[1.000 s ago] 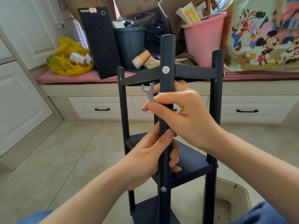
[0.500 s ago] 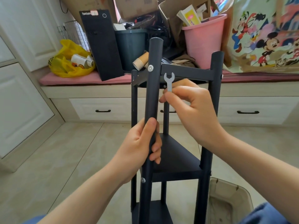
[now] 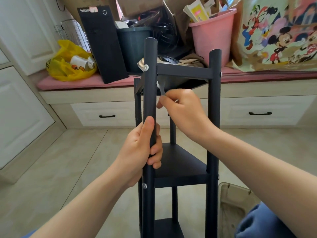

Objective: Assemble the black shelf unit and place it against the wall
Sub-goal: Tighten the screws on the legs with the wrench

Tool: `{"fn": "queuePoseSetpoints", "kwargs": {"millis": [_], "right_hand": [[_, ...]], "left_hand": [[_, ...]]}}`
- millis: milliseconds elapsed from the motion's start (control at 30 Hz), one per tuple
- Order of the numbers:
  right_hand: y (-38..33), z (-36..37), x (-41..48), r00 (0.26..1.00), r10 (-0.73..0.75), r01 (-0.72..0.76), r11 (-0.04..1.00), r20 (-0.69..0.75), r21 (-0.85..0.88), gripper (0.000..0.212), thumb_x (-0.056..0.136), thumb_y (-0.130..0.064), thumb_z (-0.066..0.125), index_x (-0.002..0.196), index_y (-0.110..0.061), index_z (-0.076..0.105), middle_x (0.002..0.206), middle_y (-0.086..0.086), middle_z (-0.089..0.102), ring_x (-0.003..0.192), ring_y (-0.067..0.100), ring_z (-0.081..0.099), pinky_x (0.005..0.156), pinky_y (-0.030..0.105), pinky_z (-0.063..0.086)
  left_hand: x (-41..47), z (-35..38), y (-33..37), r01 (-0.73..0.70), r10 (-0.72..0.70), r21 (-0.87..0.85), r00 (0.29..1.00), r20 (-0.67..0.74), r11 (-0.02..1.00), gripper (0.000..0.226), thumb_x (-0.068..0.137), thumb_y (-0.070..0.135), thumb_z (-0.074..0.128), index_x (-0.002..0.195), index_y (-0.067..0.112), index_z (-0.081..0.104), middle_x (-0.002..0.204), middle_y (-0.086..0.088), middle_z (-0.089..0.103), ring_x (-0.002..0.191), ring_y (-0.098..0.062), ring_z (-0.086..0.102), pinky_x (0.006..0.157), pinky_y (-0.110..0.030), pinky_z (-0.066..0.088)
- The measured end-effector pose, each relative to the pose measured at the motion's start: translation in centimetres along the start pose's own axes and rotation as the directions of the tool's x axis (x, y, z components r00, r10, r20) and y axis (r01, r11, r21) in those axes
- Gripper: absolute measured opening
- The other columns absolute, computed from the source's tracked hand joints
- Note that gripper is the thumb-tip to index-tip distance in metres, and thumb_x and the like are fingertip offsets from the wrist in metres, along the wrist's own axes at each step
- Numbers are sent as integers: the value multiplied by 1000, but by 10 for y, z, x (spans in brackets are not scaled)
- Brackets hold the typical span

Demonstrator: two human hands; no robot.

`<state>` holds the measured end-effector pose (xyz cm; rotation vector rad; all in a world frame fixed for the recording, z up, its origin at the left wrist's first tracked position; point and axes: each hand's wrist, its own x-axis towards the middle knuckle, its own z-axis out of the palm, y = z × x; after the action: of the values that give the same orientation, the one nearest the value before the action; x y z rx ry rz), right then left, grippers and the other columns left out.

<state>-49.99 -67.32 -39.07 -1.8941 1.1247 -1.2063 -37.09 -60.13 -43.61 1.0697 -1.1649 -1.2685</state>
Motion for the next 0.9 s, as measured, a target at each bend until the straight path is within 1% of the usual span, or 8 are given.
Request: {"fn": "queuePoseSetpoints", "kwargs": {"millis": [100,167,233,333,467,600,700,900], "right_hand": [[-3,7,6,999,26,-25,999,-33,39,31,98,-20,54,75,-12,73,58,-1,61,59,8,55,57,19,43],[-3,11,10,998,39,-36,998,-54,57,33,97,-20,54,74,-3,71,60,7,62,60,14,54,59,26,45],[-4,14,12,995,33,-27,997,-90,68,36,96,-19,54,69,1,66,52,2,54,52,14,45,54,28,38],[-4,17,13,989,-5,20,995,-145,97,44,94,-13,54,51,-14,49,40,-11,40,43,6,39,45,18,32],[-5,21,12,976,-66,89,991,-205,102,50,93,-10,54,48,-24,40,39,-14,41,42,6,39,44,15,29],[-4,21,10,969,-86,114,987,-230,114,43,96,-12,56,53,-20,54,41,-14,44,44,5,41,47,15,31],[-5,19,9,969,-102,126,987,-223,97,30,96,-14,57,71,-11,72,51,-8,58,53,6,52,52,18,39],[-5,21,11,984,-93,105,992,-151,73,28,97,-14,59,72,-18,73,52,-16,58,55,-1,55,56,11,41]], "left_hand": [[-1,-2,-1,2,-2,-7,1000,19,1000,57,78,73,52,79,17,46,51,2,35,36,-11,29,40,-24,34],[-2,-2,-1,9,-9,-10,1000,25,1000,56,79,72,51,80,16,46,51,2,35,36,-11,29,39,-24,34],[-3,-3,-1,15,-15,-6,1000,22,1000,57,82,70,49,83,13,44,51,2,35,36,-11,29,39,-23,34],[-4,-4,-2,16,-16,-2,1000,19,1000,59,82,70,48,86,11,44,51,1,36,36,-11,29,38,-23,34],[-5,-6,-1,17,-17,3,999,29,1000,58,84,69,47,85,10,44,51,1,36,36,-12,28,40,-24,35],[-5,-7,1,13,-13,17,1000,28,1000,58,86,68,46,85,11,43,51,2,36,37,-12,29,40,-25,36],[-5,-9,3,21,-21,10,999,27,1000,55,81,67,46,84,11,44,51,2,36,37,-11,29,40,-25,37],[-7,-13,4,41,-42,6,998,54,999,52,83,66,46,80,14,44,52,1,34,38,-13,28,42,-25,38]]}}
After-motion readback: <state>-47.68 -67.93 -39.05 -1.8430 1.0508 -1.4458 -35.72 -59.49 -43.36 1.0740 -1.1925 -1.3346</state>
